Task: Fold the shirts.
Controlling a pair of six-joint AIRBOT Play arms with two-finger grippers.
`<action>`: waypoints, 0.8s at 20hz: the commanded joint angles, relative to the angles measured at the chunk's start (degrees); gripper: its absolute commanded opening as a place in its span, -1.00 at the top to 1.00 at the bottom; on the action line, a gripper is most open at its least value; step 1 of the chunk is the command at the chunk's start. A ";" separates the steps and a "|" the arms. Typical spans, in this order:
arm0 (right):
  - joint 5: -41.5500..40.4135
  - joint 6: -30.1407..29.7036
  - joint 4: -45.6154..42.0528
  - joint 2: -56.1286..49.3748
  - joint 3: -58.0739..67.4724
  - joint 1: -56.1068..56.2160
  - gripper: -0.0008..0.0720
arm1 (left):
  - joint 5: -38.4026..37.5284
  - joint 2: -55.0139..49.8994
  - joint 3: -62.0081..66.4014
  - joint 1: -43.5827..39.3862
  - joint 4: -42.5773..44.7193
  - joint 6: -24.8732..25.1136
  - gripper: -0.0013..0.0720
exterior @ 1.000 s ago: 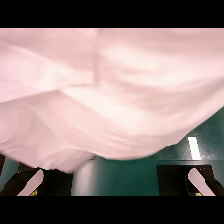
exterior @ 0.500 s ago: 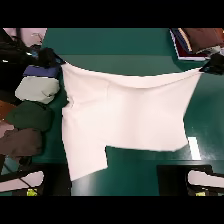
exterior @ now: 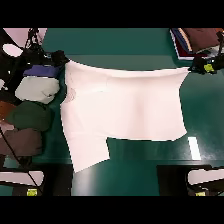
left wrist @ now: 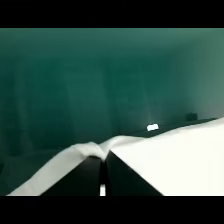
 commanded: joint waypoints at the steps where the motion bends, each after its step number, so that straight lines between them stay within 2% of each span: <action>1: 3.41 -2.14 -0.81 -0.28 -0.33 -0.33 0.93 | -5.92 -0.39 0.74 -0.04 3.39 1.97 0.90; 5: 6.45 -2.19 -3.15 1.27 -7.23 0.04 0.93 | -15.04 -0.39 -3.87 -0.04 15.28 -0.07 0.90; 11: 4.46 -1.64 -2.62 1.81 -17.57 2.19 0.93 | -14.69 -0.39 -9.51 -0.04 16.74 -0.35 0.90; 12: 4.50 -0.66 -2.60 1.79 -18.14 2.19 0.92 | -15.50 -0.39 -9.51 -0.04 16.83 -1.20 0.78; 13: 5.01 -0.17 -2.62 1.79 -18.23 2.19 0.78 | -16.50 -0.39 -9.51 -0.04 16.83 -2.01 -0.04; 14: 5.33 -0.17 -2.60 1.81 -18.08 2.19 0.22 | -17.40 -0.39 -9.44 -0.04 16.98 -3.06 -0.52; 15: 6.99 -0.17 -2.64 1.79 -17.29 2.01 -0.07 | -18.40 -0.33 -9.44 -0.04 17.20 -4.00 -0.49; 16: 9.27 -0.17 -2.64 1.86 -16.35 1.68 -0.07 | -19.87 0.02 -9.31 -0.02 17.90 -4.83 -0.49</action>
